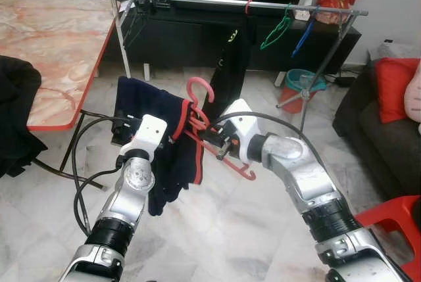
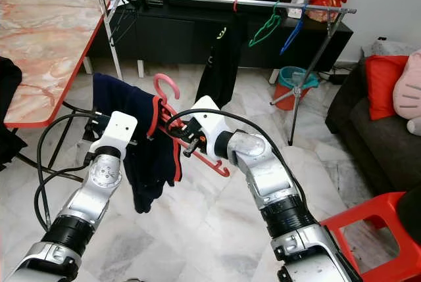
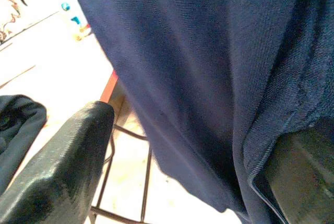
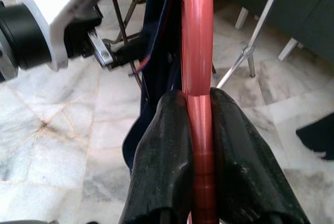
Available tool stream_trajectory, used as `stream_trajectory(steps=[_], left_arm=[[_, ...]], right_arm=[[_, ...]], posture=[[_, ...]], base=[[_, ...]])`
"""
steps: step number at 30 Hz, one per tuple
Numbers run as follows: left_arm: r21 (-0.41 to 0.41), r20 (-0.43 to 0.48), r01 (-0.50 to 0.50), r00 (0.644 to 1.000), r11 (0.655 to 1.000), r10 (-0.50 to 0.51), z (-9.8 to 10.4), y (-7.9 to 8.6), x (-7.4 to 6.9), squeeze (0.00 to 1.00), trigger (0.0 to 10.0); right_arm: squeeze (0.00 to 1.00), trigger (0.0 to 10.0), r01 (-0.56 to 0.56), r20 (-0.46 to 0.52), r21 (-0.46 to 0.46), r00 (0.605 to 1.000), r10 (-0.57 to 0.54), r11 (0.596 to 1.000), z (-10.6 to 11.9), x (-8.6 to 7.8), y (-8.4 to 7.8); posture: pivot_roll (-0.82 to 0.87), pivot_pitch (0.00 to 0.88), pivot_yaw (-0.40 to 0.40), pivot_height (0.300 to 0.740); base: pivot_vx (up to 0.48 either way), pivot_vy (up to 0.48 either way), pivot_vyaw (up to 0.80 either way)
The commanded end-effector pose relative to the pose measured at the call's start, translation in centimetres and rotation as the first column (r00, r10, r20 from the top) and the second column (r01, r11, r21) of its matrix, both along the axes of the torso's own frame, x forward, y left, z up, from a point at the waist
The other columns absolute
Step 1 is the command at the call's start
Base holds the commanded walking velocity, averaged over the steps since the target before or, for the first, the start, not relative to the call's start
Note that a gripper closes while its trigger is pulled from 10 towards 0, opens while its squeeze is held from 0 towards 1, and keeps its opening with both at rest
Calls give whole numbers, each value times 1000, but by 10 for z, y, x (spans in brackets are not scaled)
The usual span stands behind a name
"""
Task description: Hang hanger
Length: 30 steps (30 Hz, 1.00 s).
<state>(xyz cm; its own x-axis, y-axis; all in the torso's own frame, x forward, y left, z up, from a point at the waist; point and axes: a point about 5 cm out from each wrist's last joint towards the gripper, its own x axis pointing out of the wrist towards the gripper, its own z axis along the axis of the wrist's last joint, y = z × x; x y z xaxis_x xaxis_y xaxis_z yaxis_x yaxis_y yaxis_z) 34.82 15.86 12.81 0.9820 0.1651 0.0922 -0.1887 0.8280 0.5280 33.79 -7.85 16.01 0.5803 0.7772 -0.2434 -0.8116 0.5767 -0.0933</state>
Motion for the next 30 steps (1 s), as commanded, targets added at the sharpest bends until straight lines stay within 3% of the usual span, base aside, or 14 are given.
stream_trajectory(steps=[1,11,30], left_arm=[[-13,4,-3,1000,1000,3,4,-2,3,0,0],[-39,3,13,1000,999,-13,2,-4,3,0,0],[-85,17,134,991,987,-133,0,-22,1,0,0]], right_arm=[[0,0,4,40,15,999,-4,1000,11,0,-3],[0,0,26,26,2,999,-26,1000,7,0,-10],[0,0,-5,6,-29,1000,6,1000,-1,-5,-17]], posture=[[129,45,-161,736],[129,40,-163,736],[129,11,-162,736]], base=[[0,0,0],[0,0,0],[0,0,0]])
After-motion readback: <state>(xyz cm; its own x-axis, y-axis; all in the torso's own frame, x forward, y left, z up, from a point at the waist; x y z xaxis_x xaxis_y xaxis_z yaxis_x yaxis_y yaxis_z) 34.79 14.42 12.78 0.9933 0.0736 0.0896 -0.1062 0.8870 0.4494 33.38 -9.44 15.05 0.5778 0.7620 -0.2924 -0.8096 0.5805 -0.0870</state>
